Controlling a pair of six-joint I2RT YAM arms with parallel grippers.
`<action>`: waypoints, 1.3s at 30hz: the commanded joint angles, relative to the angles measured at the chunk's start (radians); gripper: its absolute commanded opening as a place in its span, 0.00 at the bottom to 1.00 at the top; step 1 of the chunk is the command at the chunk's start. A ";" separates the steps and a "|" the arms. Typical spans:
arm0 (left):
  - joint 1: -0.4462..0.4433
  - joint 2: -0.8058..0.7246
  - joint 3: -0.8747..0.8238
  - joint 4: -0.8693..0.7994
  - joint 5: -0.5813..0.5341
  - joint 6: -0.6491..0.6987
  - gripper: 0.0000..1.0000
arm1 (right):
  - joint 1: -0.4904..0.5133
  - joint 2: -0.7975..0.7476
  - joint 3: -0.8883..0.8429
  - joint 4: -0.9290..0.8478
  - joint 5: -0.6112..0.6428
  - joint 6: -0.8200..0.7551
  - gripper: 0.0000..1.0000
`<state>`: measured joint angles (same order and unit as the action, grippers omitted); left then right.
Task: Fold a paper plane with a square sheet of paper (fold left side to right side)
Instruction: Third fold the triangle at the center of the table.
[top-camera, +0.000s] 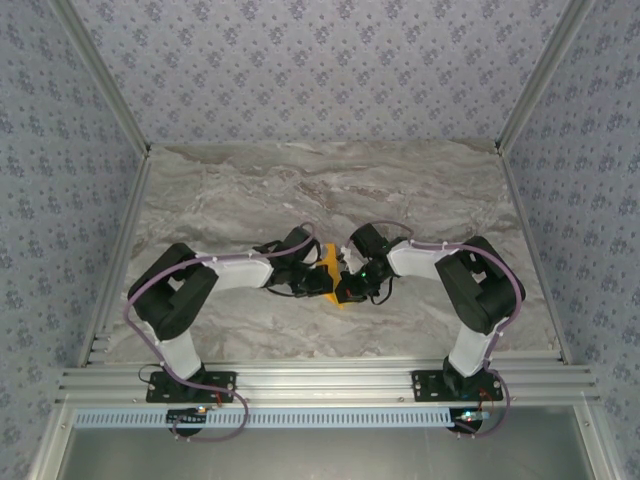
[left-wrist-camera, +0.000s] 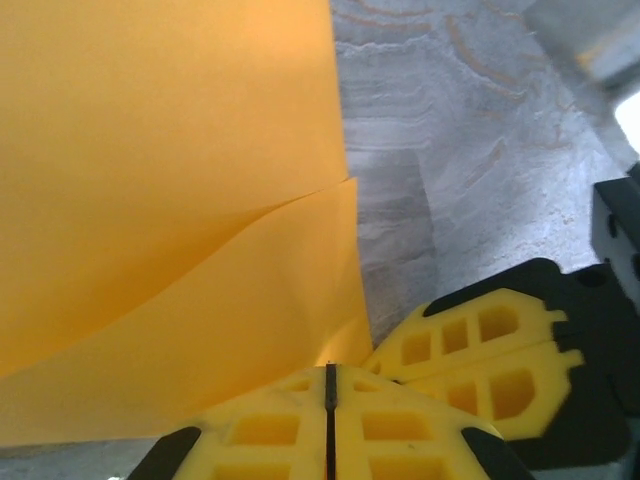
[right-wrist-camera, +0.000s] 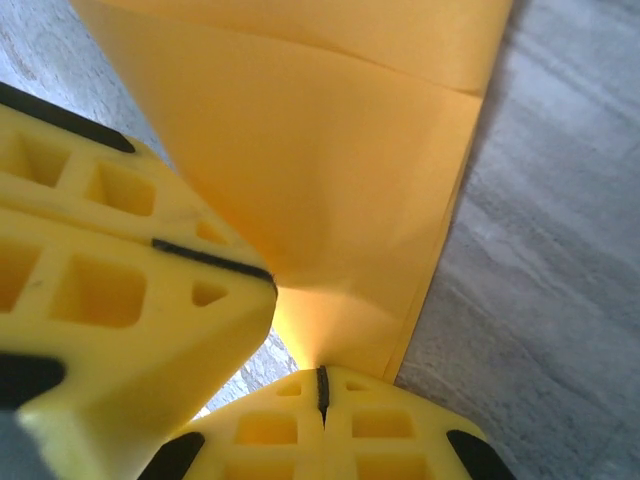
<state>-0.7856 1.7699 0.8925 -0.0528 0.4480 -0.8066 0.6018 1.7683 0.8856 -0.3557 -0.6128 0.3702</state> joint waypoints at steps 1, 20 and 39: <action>-0.007 0.040 -0.030 -0.013 -0.037 -0.020 0.06 | 0.000 0.057 -0.028 -0.118 0.212 -0.002 0.00; 0.145 0.031 0.006 -0.202 -0.213 0.138 0.04 | 0.006 0.048 -0.034 -0.152 0.238 -0.011 0.00; 0.246 -0.196 0.000 -0.275 -0.236 0.225 0.09 | 0.011 0.033 -0.031 -0.132 0.213 0.003 0.00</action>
<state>-0.5198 1.6581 0.8978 -0.2970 0.2264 -0.6010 0.6159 1.7618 0.8967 -0.3676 -0.5716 0.3702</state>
